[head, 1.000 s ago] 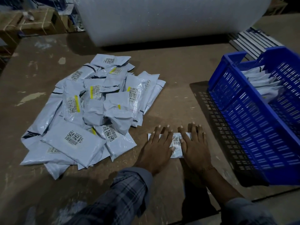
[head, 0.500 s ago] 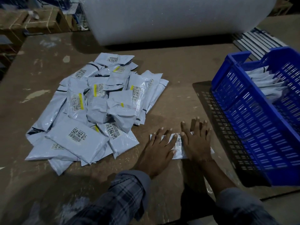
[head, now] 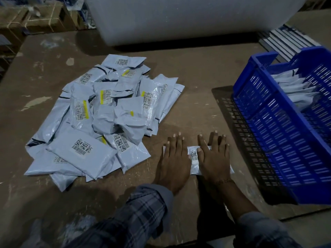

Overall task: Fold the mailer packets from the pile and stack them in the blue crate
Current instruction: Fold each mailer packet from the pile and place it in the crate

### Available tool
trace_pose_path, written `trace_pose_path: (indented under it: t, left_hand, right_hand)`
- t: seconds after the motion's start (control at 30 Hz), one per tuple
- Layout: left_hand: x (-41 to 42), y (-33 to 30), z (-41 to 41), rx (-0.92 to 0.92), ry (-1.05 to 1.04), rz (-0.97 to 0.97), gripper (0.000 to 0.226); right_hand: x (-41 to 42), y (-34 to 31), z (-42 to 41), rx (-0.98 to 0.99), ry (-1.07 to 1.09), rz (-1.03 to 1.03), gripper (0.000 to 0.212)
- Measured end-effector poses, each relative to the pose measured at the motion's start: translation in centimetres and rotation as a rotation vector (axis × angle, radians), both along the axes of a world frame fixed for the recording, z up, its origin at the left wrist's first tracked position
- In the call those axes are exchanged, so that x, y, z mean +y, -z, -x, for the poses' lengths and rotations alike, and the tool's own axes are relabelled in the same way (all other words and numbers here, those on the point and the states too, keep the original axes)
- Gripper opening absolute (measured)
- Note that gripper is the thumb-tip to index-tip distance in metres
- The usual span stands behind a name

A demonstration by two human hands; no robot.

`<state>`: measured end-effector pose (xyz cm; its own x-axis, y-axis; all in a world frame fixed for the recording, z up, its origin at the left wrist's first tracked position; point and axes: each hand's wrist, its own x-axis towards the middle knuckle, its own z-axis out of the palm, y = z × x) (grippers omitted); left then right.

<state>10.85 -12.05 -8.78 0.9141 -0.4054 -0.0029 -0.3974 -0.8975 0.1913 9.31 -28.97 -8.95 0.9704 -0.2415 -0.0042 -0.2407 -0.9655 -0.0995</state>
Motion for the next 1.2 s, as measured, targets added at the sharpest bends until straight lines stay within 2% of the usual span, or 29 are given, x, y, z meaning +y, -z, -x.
trace_pose_path:
  t: [0.13, 0.3, 0.6, 0.83, 1.07, 1.2]
  left_hand:
    - [0.5, 0.4, -0.5, -0.056, 0.034, -0.016, 0.066]
    - [0.3, 0.4, -1.4, -0.06, -0.067, 0.019, 0.061]
    - [1.3, -0.6, 1.0, -0.132, 0.179, -0.056, 0.064]
    - [0.4, 0.4, -0.8, -0.072, -0.082, -0.065, 0.062]
    - [-0.4, -0.8, 2.3, -0.083, 0.01, -0.075, 0.069]
    - [0.7, -0.8, 1.0, -0.065, 0.04, -0.118, 0.068]
  right_hand:
    - [0.1, -0.1, 0.3, -0.016, -0.011, -0.023, 0.06]
    - [0.4, -0.4, 2.9, -0.063, -0.059, -0.044, 0.059]
    - [-0.9, -0.4, 0.7, 0.008, -0.105, -0.062, 0.062]
    - [0.0, -0.4, 3.8, -0.027, -0.116, -0.015, 0.059]
    - [-0.9, -0.1, 1.4, 0.006, -0.134, -0.05, 0.06]
    - [-0.3, -0.2, 2.6, -0.015, -0.108, -0.055, 0.061]
